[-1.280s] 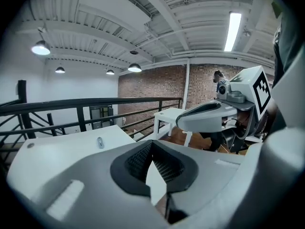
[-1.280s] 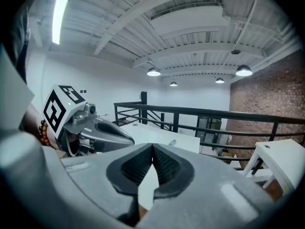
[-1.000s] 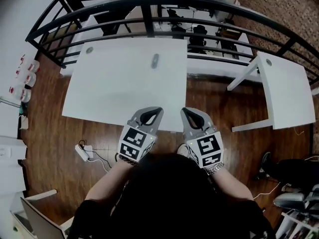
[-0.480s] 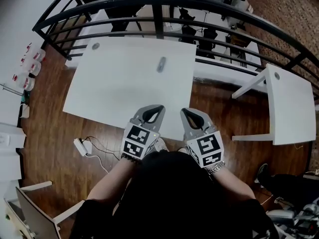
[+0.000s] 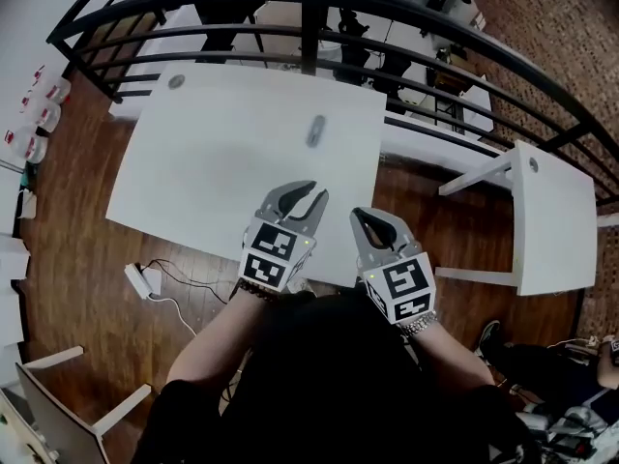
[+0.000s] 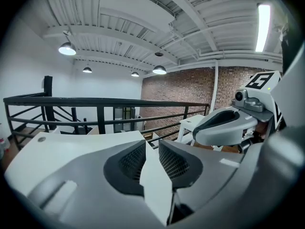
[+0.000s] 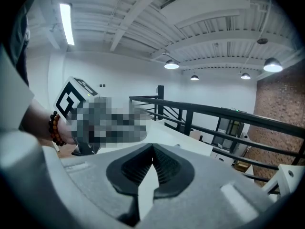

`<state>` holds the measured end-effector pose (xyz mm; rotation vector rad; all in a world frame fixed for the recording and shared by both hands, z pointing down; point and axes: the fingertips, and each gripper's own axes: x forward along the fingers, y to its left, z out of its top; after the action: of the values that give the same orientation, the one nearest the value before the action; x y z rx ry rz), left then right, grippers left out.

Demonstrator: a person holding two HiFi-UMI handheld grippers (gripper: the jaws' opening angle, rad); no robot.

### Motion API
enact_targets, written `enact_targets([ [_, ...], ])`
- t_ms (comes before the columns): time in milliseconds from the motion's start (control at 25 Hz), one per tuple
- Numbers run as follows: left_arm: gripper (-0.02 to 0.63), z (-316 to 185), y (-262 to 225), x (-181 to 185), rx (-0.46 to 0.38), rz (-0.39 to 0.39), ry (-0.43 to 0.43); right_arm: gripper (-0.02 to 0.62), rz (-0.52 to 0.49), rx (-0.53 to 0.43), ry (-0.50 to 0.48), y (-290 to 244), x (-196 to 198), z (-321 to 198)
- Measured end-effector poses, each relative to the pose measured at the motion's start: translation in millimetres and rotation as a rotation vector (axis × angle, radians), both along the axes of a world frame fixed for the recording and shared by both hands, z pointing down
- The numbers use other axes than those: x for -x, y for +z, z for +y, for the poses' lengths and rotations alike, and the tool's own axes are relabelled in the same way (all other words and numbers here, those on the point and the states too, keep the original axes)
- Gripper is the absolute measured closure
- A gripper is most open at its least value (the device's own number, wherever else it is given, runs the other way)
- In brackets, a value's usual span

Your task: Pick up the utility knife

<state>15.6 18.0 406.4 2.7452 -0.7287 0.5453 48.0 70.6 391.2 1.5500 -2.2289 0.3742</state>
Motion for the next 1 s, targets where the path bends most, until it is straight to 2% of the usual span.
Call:
enact_targets([
  [240,0.477,-49,36,-15,0.051,-0.064,-0.061,0.603,-0.014,0.033,-0.046,17,-18,-35],
  [360,0.45,-79,61,-31,0.053,-0.114,-0.114,0.603,-0.03,0.061,-0.081,36,-37,-51],
  [720,0.405,-178,133,-77,0.15,-0.246,-0.268,0.603,-0.079,0.13,-0.211,77,-97,-124],
  [1000,0.396,-246,178,-96,0.195,-0.361,-0.313,0.603,-0.112,0.18,-0.261,91,-131,-173],
])
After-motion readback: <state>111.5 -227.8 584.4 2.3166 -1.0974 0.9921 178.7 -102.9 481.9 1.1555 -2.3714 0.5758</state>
